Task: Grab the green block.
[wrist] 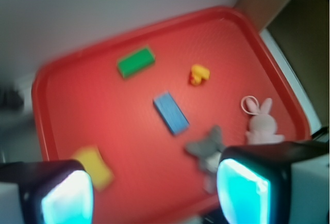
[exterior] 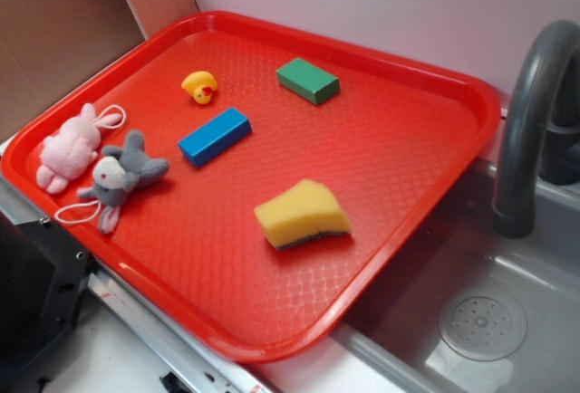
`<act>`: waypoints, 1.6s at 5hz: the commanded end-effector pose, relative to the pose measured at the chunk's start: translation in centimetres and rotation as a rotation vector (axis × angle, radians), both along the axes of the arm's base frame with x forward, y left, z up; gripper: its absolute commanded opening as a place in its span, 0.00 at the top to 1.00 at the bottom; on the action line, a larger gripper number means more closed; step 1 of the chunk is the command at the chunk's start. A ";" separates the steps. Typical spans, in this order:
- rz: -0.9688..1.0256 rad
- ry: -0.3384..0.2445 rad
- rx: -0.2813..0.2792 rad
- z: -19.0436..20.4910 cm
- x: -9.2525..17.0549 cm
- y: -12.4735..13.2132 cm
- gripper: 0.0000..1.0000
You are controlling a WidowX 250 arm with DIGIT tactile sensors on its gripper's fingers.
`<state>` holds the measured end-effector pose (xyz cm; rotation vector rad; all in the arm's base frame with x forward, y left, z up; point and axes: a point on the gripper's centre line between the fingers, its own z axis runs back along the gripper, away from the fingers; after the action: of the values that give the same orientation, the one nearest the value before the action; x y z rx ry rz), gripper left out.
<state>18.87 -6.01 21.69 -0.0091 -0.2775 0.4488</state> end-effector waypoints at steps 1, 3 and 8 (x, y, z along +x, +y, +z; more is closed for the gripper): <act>0.496 -0.131 0.023 -1.6 6.0 0.7 0.00; 0.705 -0.144 0.072 -6.0 10.7 2.0 0.00; 0.587 0.113 -0.072 -17.6 15.9 5.8 0.00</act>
<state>33.12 -1.49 2.11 0.0806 -0.0708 1.0267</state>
